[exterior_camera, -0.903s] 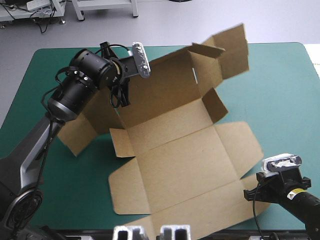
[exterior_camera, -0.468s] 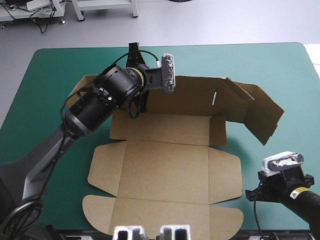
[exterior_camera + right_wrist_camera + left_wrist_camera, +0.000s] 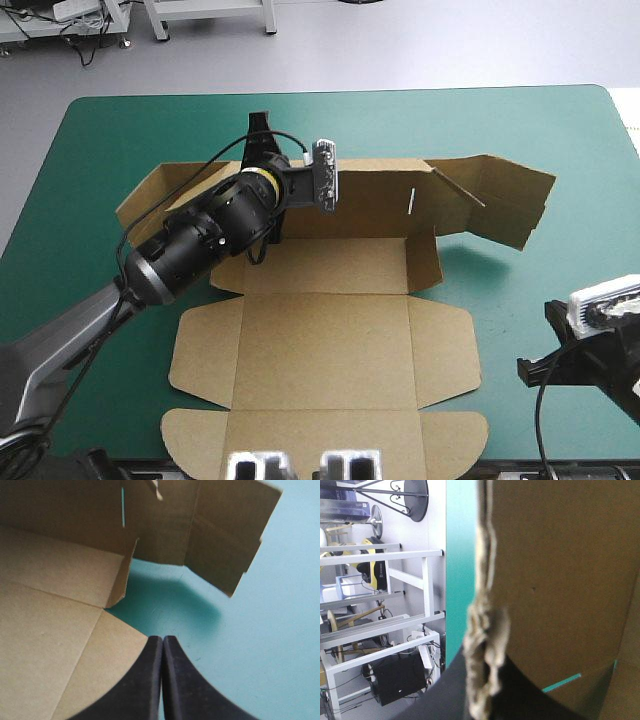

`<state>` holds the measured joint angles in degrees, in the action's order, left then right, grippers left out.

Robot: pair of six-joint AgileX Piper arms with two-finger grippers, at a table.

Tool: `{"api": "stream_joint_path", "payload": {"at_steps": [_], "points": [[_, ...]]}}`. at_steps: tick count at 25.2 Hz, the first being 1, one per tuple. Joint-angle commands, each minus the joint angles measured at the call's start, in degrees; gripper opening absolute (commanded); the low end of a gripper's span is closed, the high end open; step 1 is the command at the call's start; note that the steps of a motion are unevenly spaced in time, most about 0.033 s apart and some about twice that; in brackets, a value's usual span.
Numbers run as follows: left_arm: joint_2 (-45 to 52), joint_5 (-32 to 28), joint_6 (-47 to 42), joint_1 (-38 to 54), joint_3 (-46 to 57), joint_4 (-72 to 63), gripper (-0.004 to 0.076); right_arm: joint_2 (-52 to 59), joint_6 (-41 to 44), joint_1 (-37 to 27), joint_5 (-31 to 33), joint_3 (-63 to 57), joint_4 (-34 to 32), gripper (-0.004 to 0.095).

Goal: Fold the box

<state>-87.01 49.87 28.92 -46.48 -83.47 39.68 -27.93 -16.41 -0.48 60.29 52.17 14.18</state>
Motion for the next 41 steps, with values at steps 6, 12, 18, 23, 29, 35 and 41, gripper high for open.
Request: {"api": "stream_joint_path", "payload": {"at_steps": [6,12,18,23,29,35,41], "points": [[7.5,-13.1,-12.5,-0.3,15.0,10.8,-0.001,-9.7,1.3,0.1,-0.3,16.9,7.1,-0.0004],[7.5,-15.3,-20.2,-0.3,20.1,17.5,-0.001,-30.7,-1.0,0.1,2.1,35.9,9.2,-0.0005],[7.5,-15.8,-20.2,-0.3,20.1,18.7,-0.001,-51.1,-1.9,0.1,5.5,51.1,13.0,-0.0005],[7.5,-16.3,-20.2,-0.3,20.1,18.7,-0.001,-62.8,-2.9,0.1,7.4,58.1,16.9,-0.0005],[7.5,-19.1,-22.7,-0.3,20.1,19.8,-0.001,-70.9,-3.4,0.1,10.4,58.7,17.5,-0.0005],[7.5,-20.0,-23.4,-0.3,20.1,19.8,-0.001,-72.6,-3.8,0.1,11.5,57.9,16.6,-0.0005],[7.5,-20.0,-27.1,-0.3,20.1,19.8,-0.001,-72.6,-3.3,0.1,11.6,57.8,15.5,-0.0005]]}}
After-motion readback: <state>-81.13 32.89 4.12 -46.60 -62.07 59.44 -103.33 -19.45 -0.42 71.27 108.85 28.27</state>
